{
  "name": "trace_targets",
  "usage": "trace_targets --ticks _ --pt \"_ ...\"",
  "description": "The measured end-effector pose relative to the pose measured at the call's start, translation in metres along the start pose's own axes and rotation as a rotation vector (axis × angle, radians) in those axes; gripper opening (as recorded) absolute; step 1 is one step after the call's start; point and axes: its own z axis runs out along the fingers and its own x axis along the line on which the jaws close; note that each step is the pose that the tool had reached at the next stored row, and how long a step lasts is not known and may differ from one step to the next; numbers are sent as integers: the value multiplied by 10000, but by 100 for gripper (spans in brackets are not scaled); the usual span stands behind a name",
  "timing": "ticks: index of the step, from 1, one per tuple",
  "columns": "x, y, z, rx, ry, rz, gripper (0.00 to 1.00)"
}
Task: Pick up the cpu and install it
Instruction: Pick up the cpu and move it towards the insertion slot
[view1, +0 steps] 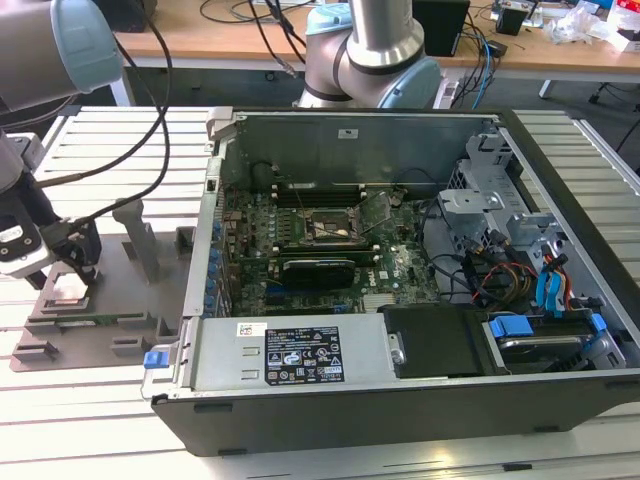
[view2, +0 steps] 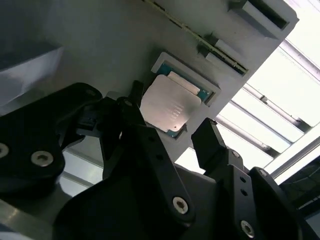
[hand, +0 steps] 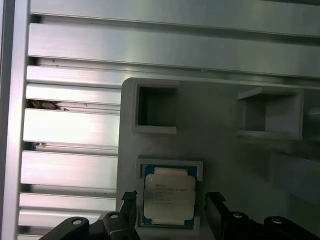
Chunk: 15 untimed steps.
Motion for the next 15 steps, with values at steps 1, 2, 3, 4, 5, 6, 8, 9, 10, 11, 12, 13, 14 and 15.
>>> trace_targets --ticks 1,2,3,4,5,6,8,9,10,11,12,13,14,15 --pt "-1 -1 3 49 5 -30 66" --pt "-1 -2 5 107 10 -36 66" --pt "-1 -2 14 193 14 -51 66" --pt "-2 -2 28 210 15 -68 66" --pt "-4 -1 38 211 16 -89 66" --pt "-5 -1 47 211 15 -111 66" --pt "-15 1 82 212 13 -197 66" --pt "-21 7 99 212 13 -206 66" --pt "-22 13 117 212 13 -204 66" --pt "-23 16 126 212 13 -205 66" --pt "-23 20 136 212 13 -204 66" --pt "-24 26 158 212 12 -205 66" --pt "-22 27 171 214 15 -205 66" --pt "-22 28 172 213 14 -204 66"
